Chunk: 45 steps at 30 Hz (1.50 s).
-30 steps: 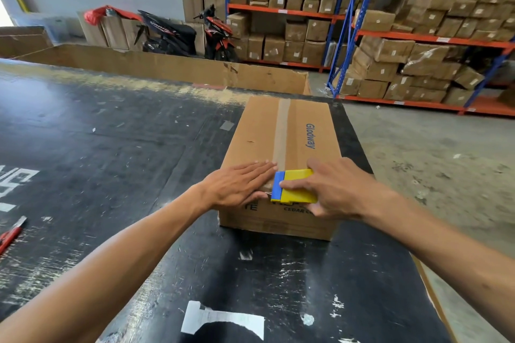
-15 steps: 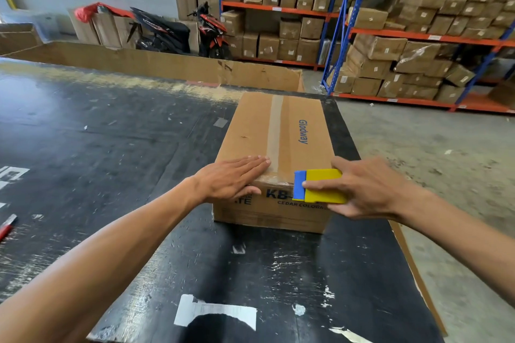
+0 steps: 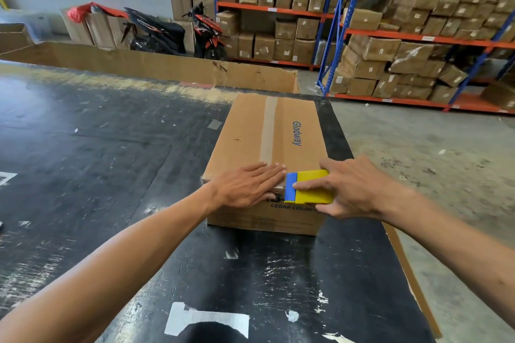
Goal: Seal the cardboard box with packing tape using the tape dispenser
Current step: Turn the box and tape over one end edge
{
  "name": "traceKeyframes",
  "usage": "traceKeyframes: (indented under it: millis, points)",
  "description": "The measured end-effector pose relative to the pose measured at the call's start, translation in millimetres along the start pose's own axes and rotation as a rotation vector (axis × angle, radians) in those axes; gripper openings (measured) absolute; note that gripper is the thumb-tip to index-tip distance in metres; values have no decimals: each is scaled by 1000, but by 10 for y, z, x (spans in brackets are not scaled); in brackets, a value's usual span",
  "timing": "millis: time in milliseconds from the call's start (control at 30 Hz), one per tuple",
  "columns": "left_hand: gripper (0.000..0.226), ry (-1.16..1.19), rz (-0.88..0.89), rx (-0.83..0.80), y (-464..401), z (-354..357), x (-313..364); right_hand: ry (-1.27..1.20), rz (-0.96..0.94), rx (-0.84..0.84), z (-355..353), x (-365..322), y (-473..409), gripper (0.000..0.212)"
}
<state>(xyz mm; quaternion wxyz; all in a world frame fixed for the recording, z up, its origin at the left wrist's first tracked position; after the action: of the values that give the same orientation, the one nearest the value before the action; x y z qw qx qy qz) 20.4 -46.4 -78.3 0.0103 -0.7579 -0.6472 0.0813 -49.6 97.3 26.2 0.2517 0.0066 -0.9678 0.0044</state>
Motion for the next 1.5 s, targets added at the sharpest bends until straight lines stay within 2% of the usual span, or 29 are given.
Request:
traceKeyframes:
  millis: [133, 367, 700, 800, 933, 1067, 1167, 1300, 1500]
  points:
    - [73, 12, -24, -23, -10, 0, -34, 8, -3, 13, 0, -18, 9, 56]
    - [75, 80, -22, -17, 16, -16, -67, -9, 18, 85, 43, 12, 88, 62]
    - [74, 86, -46, -59, 25, -53, -32, -120, 47, 94, 365, 333, 494, 55]
    - [81, 85, -66, -43, -60, -158, 44, -113, 57, 116, 399, 357, 479, 56]
    - [80, 27, -27, 41, -422, -222, 248, -116, 72, 149, 368, 385, 460, 56]
    - [74, 55, -82, -89, -552, 18, 253, -136, 66, 171, 357, 394, 449, 54]
    - [78, 76, -77, -102, -547, 36, 243, -162, 63, 169, 381, 392, 501, 53]
    - [97, 70, -77, -108, -547, 49, 184, -199, 62, 174, 444, 453, 596, 53]
    - [89, 59, -102, -67, -534, 16, 200, -134, 28, 268, 354, 635, 942, 50]
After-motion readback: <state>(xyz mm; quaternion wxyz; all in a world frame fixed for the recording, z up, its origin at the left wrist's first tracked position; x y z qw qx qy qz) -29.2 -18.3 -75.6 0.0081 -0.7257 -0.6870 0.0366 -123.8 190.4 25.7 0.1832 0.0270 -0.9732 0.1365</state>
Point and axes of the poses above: each hand's wrist, its own y-axis away from the middle knuckle, its own z-axis out of the palm, x = y × z, the point moved 7 cm from there along -y, towards the middle knuckle, and after that the axes turned 8 degrees about y, right-handed, at the moved point
